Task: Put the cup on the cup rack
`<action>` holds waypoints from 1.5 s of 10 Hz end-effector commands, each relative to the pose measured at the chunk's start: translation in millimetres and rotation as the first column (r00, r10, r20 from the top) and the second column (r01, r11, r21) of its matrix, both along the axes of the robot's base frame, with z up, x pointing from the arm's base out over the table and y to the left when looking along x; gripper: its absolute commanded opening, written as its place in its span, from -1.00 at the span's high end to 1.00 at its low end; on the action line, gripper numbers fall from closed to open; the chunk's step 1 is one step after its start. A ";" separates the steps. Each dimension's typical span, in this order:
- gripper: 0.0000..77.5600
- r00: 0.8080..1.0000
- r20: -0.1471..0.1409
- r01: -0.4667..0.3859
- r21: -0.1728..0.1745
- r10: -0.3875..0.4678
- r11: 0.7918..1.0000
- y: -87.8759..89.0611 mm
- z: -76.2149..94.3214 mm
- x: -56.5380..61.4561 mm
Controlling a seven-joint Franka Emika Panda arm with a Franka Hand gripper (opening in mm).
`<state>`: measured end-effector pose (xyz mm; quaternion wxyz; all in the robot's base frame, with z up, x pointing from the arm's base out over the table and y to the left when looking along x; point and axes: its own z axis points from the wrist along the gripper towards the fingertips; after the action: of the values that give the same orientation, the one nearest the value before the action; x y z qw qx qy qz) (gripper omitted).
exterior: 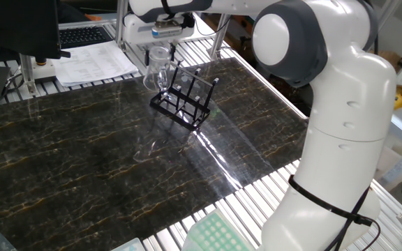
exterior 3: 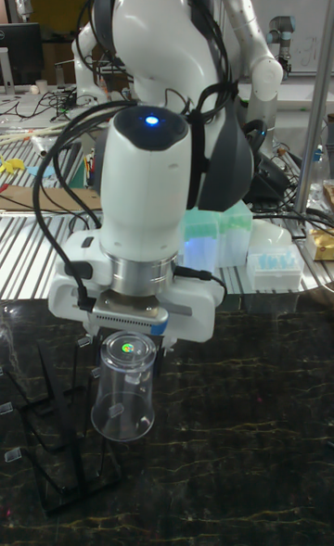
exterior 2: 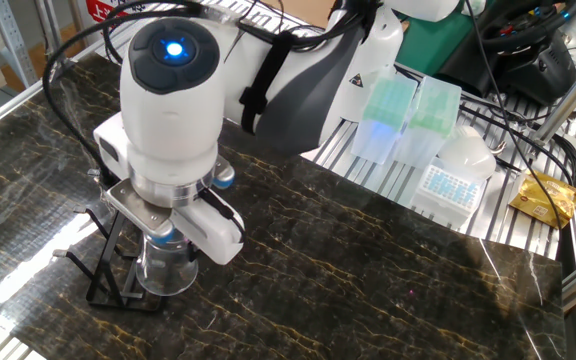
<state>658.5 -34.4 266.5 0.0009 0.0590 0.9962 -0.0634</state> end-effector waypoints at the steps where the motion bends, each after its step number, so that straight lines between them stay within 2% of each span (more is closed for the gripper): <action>1: 0.97 1.000 0.015 -0.001 -0.001 0.001 1.000 -7.1 -8.9 0.7; 5: 0.97 1.000 0.020 0.021 -0.023 -0.020 1.000 -6.3 -17.0 2.7; 10: 0.97 0.999 0.032 0.026 -0.023 -0.025 0.999 -6.4 -31.8 6.1; 13: 0.97 0.999 0.038 0.009 -0.022 -0.008 1.000 -14.4 -40.6 9.4; 15: 0.97 0.998 0.055 -0.002 -0.018 0.003 1.000 -20.5 -50.6 9.6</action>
<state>667.0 -48.8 223.2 0.0192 0.0634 0.9951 -0.0728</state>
